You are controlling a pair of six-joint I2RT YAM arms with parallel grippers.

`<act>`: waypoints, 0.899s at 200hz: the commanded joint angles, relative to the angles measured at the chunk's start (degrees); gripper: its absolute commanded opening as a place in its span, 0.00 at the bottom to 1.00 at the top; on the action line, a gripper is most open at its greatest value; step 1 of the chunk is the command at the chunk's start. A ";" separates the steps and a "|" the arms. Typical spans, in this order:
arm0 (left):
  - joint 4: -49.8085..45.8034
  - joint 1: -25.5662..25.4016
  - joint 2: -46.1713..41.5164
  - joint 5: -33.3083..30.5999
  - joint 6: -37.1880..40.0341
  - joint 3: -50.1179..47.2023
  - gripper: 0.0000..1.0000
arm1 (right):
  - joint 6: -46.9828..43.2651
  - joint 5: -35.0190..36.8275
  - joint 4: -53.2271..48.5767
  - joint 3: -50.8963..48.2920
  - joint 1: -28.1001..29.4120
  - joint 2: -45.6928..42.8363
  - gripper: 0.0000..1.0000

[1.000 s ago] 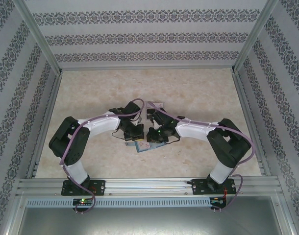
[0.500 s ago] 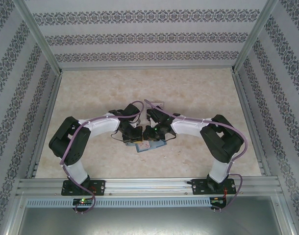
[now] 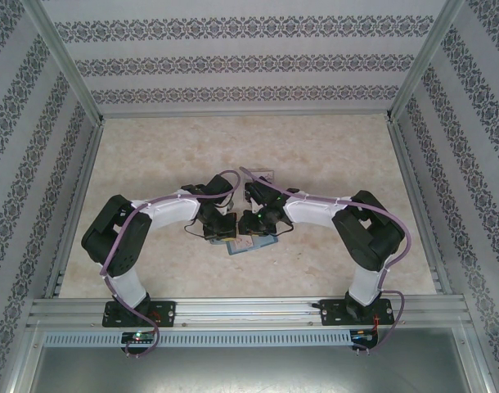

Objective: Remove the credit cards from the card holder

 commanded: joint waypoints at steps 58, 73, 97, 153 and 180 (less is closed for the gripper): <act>-4.25 0.43 0.46 -1.96 1.74 2.60 0.04 | -0.95 1.02 -2.92 0.74 -0.47 -2.29 0.37; -4.28 0.34 0.75 -1.68 1.79 3.22 0.04 | -1.08 1.45 -3.31 0.78 -0.51 -2.17 0.37; -4.51 0.09 1.28 -1.41 1.98 3.75 0.04 | -1.05 1.05 -2.94 0.60 -0.54 -2.19 0.37; -4.82 -0.72 4.09 -0.90 3.07 4.37 0.04 | -0.77 1.33 -2.55 0.40 -0.62 -2.87 0.39; -5.55 -0.72 6.07 -1.64 3.56 4.27 0.04 | -0.94 1.15 -2.70 0.55 -0.71 -2.43 0.39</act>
